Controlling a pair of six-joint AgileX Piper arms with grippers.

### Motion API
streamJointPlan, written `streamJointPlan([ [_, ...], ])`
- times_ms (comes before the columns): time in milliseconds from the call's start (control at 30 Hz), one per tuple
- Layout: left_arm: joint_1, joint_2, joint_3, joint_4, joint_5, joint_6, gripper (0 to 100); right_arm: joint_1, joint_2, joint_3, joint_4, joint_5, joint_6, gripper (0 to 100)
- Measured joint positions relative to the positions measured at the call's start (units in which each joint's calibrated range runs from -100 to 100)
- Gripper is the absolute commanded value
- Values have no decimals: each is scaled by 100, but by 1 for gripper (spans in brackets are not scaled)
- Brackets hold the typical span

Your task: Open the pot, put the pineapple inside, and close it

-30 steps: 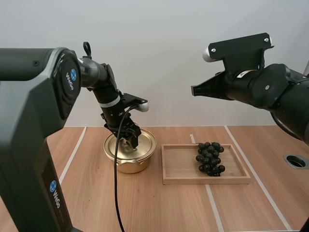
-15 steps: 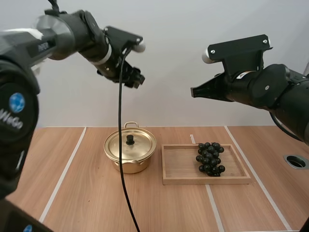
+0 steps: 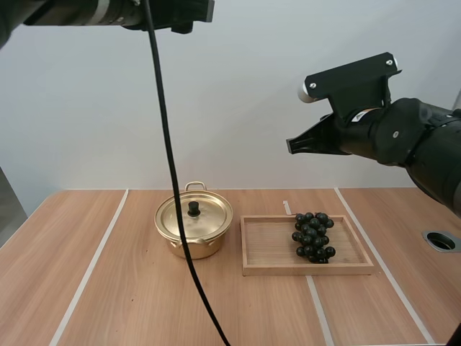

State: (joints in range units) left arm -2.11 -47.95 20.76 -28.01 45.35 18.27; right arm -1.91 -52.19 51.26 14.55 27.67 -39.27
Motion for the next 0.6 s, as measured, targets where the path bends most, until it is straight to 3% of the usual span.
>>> streamJointPlan([
  [200,10,-1161,1350,333,-808,-92,100,0,0,0,-10,143,0,0],
  [367,217,-2050,2798,502,-1003,-137,100,0,0,0,0,393,0,0],
  [600,317,-2868,3521,600,-1383,-150,100,0,0,0,251,660,9,0],
])
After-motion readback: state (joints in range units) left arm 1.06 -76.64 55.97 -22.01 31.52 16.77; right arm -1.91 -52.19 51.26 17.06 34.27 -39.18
